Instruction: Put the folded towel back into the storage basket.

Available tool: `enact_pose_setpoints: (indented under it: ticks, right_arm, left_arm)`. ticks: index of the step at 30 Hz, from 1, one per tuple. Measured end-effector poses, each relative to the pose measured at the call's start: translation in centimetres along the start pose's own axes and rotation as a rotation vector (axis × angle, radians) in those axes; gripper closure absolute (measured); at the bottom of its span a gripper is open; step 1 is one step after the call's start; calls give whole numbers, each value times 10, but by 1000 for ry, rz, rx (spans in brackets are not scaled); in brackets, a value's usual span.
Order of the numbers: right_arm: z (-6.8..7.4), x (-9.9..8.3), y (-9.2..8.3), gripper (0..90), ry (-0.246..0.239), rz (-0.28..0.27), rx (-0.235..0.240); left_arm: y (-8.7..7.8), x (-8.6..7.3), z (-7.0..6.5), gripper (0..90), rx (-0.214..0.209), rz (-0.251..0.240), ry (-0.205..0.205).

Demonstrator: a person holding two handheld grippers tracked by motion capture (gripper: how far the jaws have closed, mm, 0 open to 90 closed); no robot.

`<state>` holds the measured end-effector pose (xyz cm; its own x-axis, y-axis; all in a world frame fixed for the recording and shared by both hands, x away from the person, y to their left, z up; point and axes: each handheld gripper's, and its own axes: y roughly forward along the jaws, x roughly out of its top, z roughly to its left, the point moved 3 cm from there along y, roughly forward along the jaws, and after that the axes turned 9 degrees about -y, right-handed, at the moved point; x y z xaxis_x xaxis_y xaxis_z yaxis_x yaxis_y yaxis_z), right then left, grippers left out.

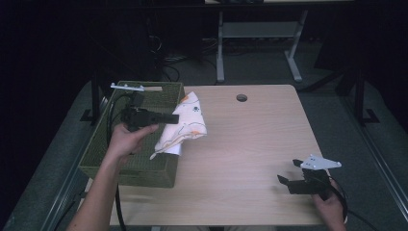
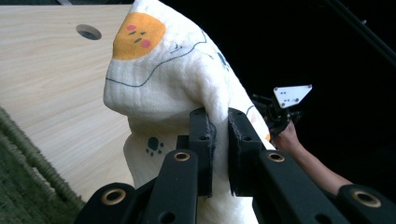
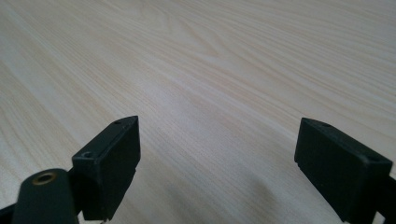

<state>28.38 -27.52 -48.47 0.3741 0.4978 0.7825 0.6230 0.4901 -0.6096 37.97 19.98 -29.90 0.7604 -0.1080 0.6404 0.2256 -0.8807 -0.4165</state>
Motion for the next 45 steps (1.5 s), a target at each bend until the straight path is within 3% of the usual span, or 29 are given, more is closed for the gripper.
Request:
enact_pose_setpoints:
  ticks: [20,28,45]
  right_arm:
    - [1,0,1,139,1,8,-5]
    - [2,0,1,139,2,15,-8]
    - [-2,-2,0,139,3,30,-25]
  left_arm:
    - [-38,-2,19,827,23,-36,-24]
    - [-53,-4,30,826,51,-37,-29]
    - [-78,-14,68,825,93,-12,-51]
